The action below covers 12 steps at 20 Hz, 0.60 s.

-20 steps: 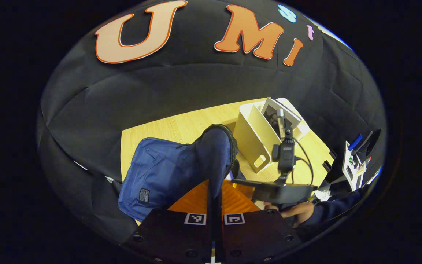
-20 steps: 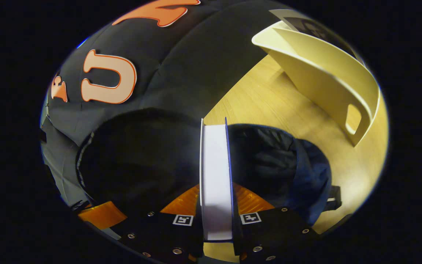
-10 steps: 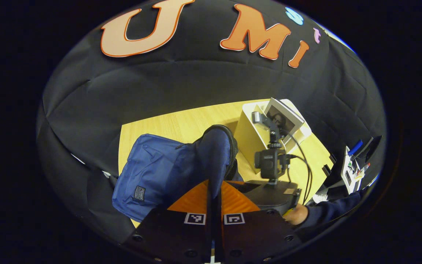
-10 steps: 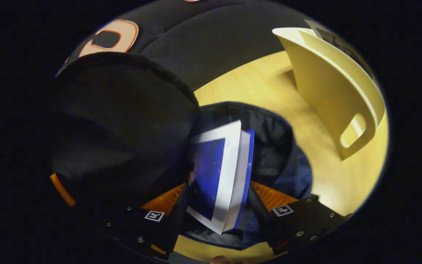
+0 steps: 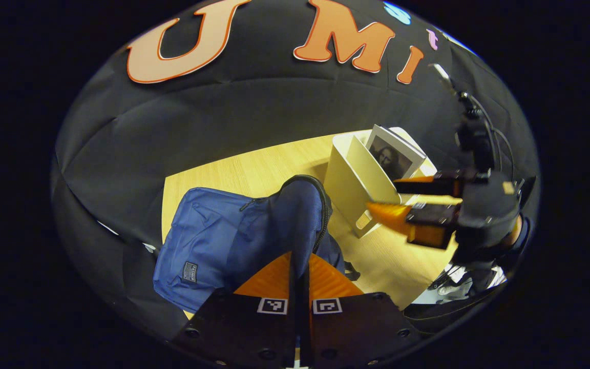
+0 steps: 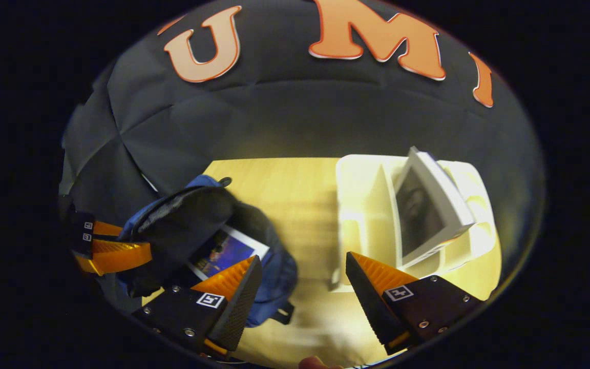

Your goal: Open the schoolbag, grab two books from the bookshelf and put them into the schoolbag.

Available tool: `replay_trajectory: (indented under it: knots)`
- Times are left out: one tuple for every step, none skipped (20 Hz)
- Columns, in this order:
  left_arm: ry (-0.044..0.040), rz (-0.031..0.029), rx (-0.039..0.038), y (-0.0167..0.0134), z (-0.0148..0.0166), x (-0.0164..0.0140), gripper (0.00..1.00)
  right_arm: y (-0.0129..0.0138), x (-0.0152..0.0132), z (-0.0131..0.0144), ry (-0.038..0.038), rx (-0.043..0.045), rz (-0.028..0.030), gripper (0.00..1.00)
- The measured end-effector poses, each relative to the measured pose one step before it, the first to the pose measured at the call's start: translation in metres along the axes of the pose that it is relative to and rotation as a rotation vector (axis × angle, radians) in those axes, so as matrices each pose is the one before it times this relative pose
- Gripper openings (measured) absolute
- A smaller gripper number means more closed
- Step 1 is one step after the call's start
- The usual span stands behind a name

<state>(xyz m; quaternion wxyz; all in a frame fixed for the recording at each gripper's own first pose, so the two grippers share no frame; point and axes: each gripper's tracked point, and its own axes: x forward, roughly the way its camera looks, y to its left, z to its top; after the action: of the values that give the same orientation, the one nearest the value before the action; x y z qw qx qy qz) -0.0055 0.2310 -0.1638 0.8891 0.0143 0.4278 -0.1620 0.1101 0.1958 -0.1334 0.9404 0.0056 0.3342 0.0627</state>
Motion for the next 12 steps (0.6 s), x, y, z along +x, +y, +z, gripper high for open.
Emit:
replay_trajectory:
  knots:
    - [-0.00017, 0.00102, -0.00012, 0.00011, 0.00036, 0.00005, 0.04, -0.01386, -0.00416, 0.00801, 0.00061, 0.0037, -0.01573, 0.98]
    - [0.00276, 0.00001, -0.0026, -0.00035, 0.00067, 0.00076, 0.04, -0.01397, -0.00515, 0.00735, 0.00434, -0.00032, -0.02421, 0.97]
    - [0.00051, 0.0014, -0.00388, -0.00042, -0.00045, 0.00091, 0.04, -0.01438, -0.00674, 0.0069, 0.00037, -0.00591, -0.02166, 0.97]
    - [-0.0001, 0.00057, -0.00576, -0.00044, 0.00065, 0.00124, 0.04, -0.01449, -0.00401, 0.00745, 0.00753, -0.00943, -0.02303, 0.98]
    - [0.00072, 0.0026, -0.00344, 0.0004, -0.00074, 0.00022, 0.04, -0.01406, -0.00361, 0.00622, 0.00996, -0.01919, -0.02056, 0.97]
    - [-0.00054, 0.00276, -0.00564, -0.00035, -0.00033, 0.0006, 0.04, -0.01363, -0.00099, 0.0071, 0.00587, -0.00531, -0.01324, 0.98]
    - [0.00295, 0.00307, -0.00549, 0.00003, -0.0014, 0.00157, 0.04, -0.01039, 0.0008, 0.00793, 0.00748, 0.00582, 0.0079, 0.97]
    - [-0.00157, 0.00533, -0.007, -0.00005, -0.00009, -0.00061, 0.04, -0.0057, 0.00198, 0.00457, 0.0214, 0.00938, 0.01894, 0.97]
    - [0.00038, 0.00585, -0.00996, -0.00167, -0.0005, 0.00057, 0.04, -0.00648, 0.00492, -0.00022, 0.03889, -0.00419, 0.006, 0.98]
    - [-0.00233, 0.00871, -0.0086, 0.0003, 0.00113, 0.00024, 0.04, -0.0094, 0.00465, 0.00294, 0.03352, -0.01611, 0.00254, 0.98]
    - [-0.00408, 0.00654, -0.00755, 0.0011, -0.00173, -0.00255, 0.04, -0.01089, 0.00659, 0.00073, 0.0412, -0.02751, -0.01004, 0.98]
    - [-0.00201, 0.00705, -0.00616, 0.00077, -0.0005, -0.00047, 0.04, -0.00592, 0.00665, 0.00136, 0.02507, -0.01475, -0.00125, 0.97]
